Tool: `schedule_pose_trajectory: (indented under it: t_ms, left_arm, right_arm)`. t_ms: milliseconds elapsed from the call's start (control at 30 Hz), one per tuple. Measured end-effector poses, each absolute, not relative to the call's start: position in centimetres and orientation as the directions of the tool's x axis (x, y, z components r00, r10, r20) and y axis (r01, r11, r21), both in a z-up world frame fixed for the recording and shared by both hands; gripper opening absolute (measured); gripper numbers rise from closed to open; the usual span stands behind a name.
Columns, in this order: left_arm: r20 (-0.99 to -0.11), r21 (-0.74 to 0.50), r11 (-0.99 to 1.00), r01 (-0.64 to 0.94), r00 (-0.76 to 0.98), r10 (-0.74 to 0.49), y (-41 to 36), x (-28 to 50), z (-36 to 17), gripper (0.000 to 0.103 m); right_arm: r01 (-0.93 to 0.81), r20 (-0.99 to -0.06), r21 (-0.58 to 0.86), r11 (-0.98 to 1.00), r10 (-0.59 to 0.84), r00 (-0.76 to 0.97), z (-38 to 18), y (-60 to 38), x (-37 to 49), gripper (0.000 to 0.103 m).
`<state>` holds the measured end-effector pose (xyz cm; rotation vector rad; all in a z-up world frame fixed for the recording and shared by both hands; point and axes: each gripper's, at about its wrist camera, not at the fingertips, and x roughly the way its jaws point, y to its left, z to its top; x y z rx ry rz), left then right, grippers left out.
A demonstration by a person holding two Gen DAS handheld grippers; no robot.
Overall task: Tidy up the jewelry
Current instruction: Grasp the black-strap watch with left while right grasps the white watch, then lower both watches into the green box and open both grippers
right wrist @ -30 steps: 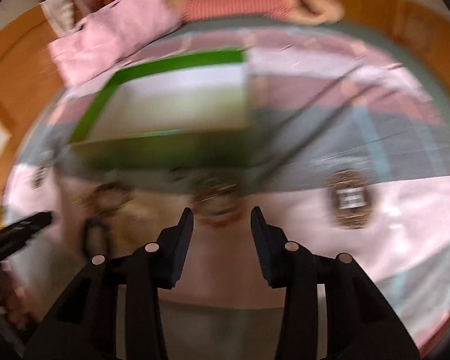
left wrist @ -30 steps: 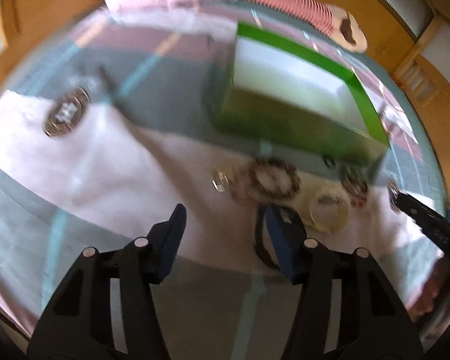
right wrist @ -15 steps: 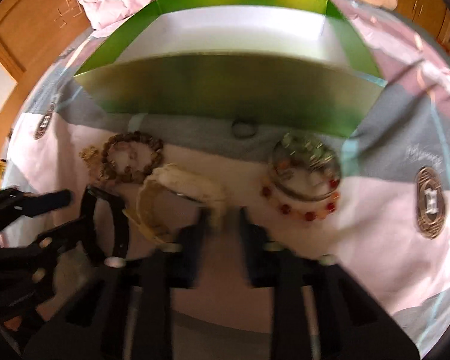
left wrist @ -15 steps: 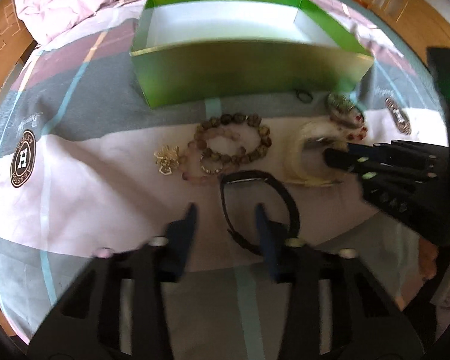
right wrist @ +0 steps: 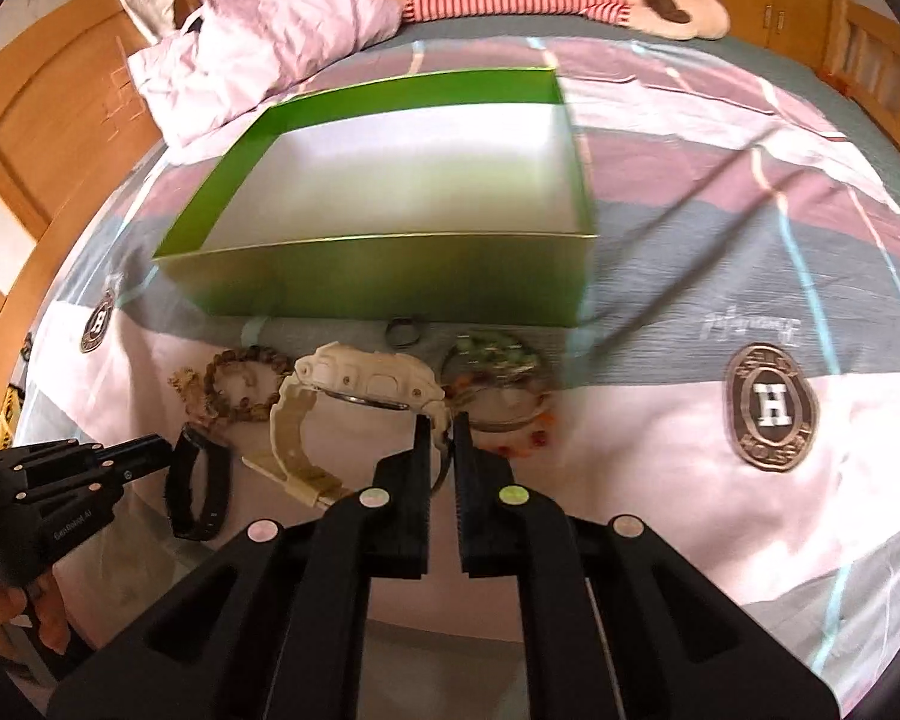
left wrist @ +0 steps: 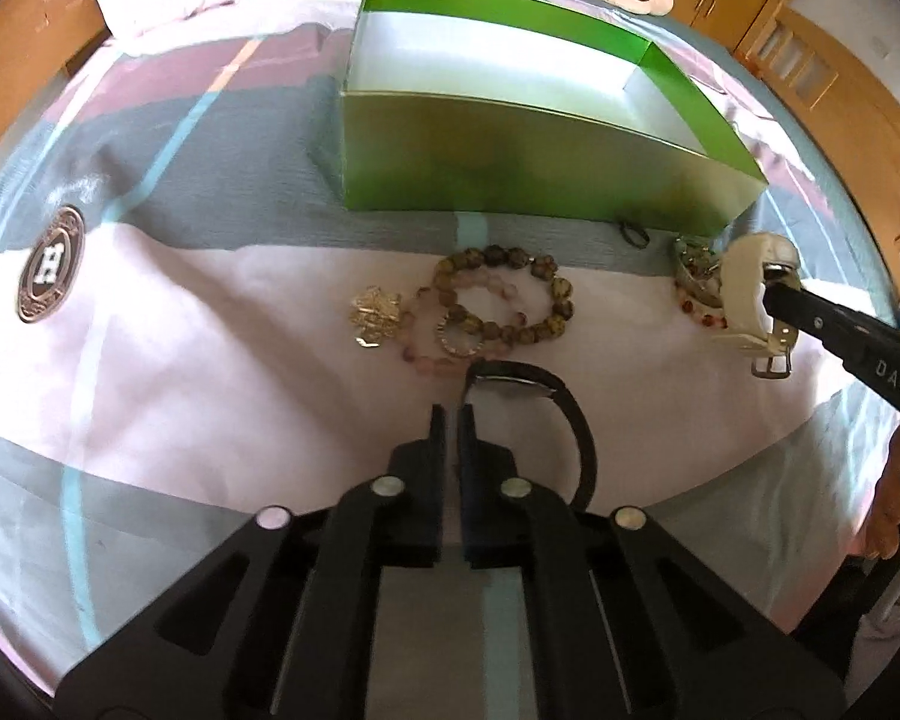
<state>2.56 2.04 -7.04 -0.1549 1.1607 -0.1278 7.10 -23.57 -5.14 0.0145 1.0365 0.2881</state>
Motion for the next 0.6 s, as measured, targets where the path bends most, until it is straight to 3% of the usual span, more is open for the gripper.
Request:
schedule_pose_trajectory:
  t_ms: [133,200,267,300,333,367,600]
  left_arm:
    - [-0.914,-0.154,0.987,0.054,0.371,-0.163,0.1,3.0,-8.1,0.033]
    - [-0.919,-0.150,0.986,0.070,0.359,-0.165,-0.7,3.3,-8.6,0.033]
    - [-0.920,-0.117,0.991,0.071,0.368,-0.135,-1.2,3.5,-8.9,0.033]
    - [-0.920,-0.102,0.993,0.063,0.375,-0.118,-1.1,3.5,-9.0,0.025]
    - [-0.919,-0.089,0.994,0.055,0.381,-0.104,-1.1,3.6,-8.9,0.009]
    - [-0.918,-0.087,0.995,0.045,0.383,-0.098,-1.0,3.7,-8.8,0.006]
    - [-0.825,-0.213,0.977,-0.001,0.537,-0.179,1.3,2.0,-3.4,0.004]
  right_arm:
    - [-0.194,-0.856,0.168,0.966,0.241,0.457,-5.6,-24.6,7.5,0.007]
    - [-0.180,-0.861,0.186,0.966,0.248,0.444,-5.7,-25.1,7.5,0.007]
    - [-0.179,-0.863,0.184,0.967,0.246,0.441,-5.6,-25.3,7.3,0.007]
    - [-0.185,-0.863,0.180,0.966,0.245,0.441,-5.5,-25.2,7.1,0.007]
    - [-0.192,-0.862,0.177,0.965,0.246,0.444,-5.4,-25.1,6.9,0.008]
    - [-0.196,-0.860,0.176,0.965,0.248,0.446,-5.3,-25.0,6.7,0.008]
    - [-0.169,-0.831,0.206,0.964,0.263,0.489,-3.9,-25.4,6.8,0.008]
